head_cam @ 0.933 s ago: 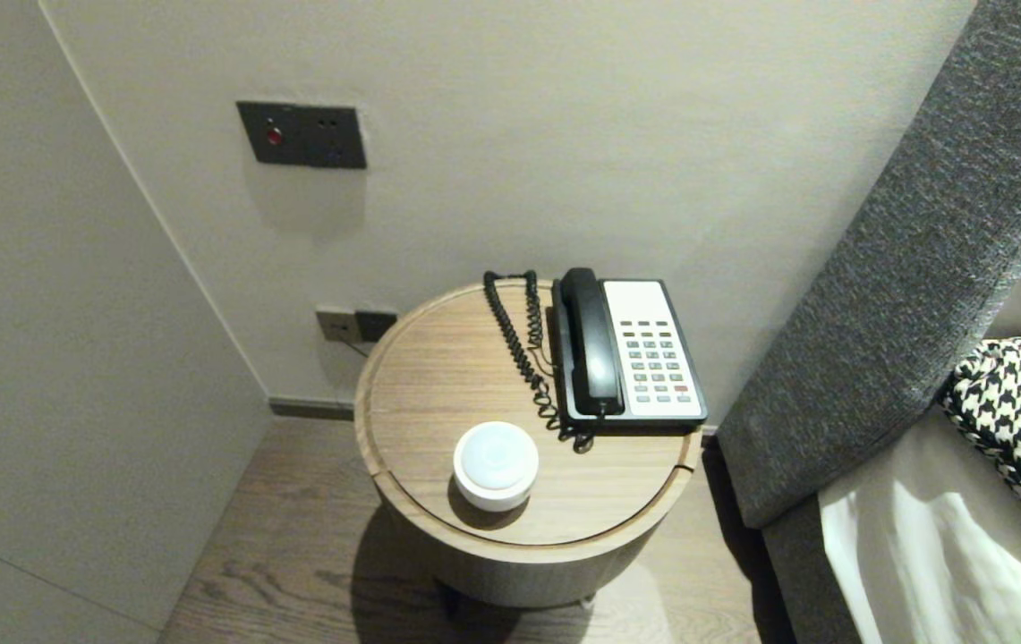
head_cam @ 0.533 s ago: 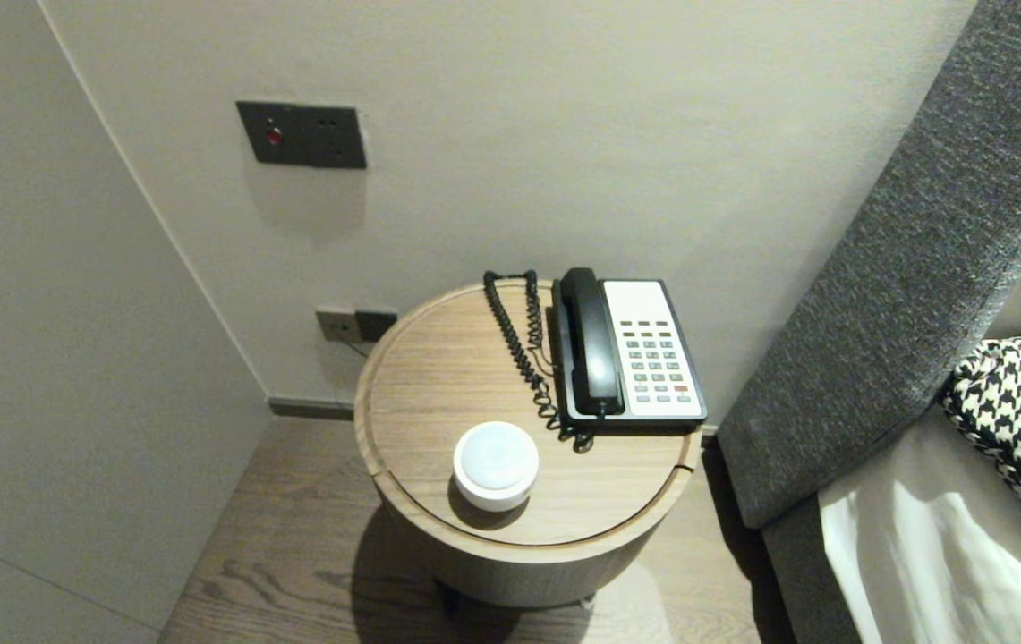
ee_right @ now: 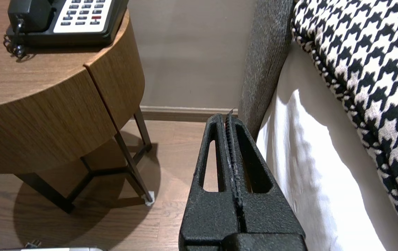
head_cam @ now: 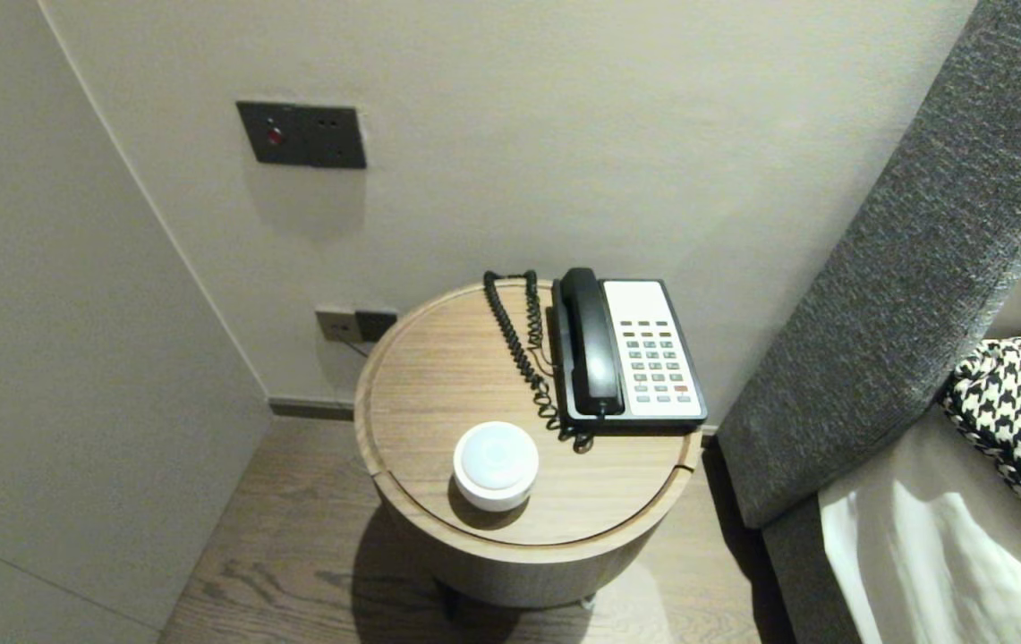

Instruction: Open the nightstand drawer

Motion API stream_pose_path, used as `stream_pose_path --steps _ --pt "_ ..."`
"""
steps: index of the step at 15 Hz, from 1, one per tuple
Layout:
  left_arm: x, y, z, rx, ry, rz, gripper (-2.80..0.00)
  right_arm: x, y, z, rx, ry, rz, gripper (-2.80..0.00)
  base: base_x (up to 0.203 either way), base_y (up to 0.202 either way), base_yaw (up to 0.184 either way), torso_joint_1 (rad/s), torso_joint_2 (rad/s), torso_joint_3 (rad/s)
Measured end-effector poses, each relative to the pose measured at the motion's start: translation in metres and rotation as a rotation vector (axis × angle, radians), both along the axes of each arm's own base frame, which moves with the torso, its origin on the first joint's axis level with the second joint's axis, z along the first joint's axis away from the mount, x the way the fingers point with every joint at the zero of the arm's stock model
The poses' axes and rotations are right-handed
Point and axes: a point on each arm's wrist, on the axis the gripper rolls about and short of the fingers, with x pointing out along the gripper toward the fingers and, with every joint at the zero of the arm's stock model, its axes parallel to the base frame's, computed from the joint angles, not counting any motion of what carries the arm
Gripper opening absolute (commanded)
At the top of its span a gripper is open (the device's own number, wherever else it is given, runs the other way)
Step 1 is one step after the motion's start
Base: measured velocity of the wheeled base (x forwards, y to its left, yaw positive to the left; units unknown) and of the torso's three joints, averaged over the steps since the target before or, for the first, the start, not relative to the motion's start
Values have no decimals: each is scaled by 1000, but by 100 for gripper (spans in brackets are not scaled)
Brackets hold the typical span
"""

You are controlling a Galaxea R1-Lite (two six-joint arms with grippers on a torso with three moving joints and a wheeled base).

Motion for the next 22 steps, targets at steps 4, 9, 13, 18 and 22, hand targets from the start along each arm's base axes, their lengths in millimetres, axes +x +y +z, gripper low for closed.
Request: stream_pose_path --steps 4,9,13,18,22 --pt "0 0 0 0 0 0 -280 0 0 0 2 -1 0 -280 0 0 0 0 0 0" --pt "0 0 0 0 0 0 -280 0 0 -1 -2 8 0 -280 0 0 0 0 0 0" --pt "0 0 0 0 0 0 -280 0 0 -6 -10 62 -1 -280 0 0 0 0 0 0" --pt "0 0 0 0 0 0 -280 -6 0 12 -18 115 -5 -280 0 0 0 0 0 0" --pt "0 0 0 0 0 0 -280 0 0 70 -15 128 9 -280 0 0 0 0 0 0"
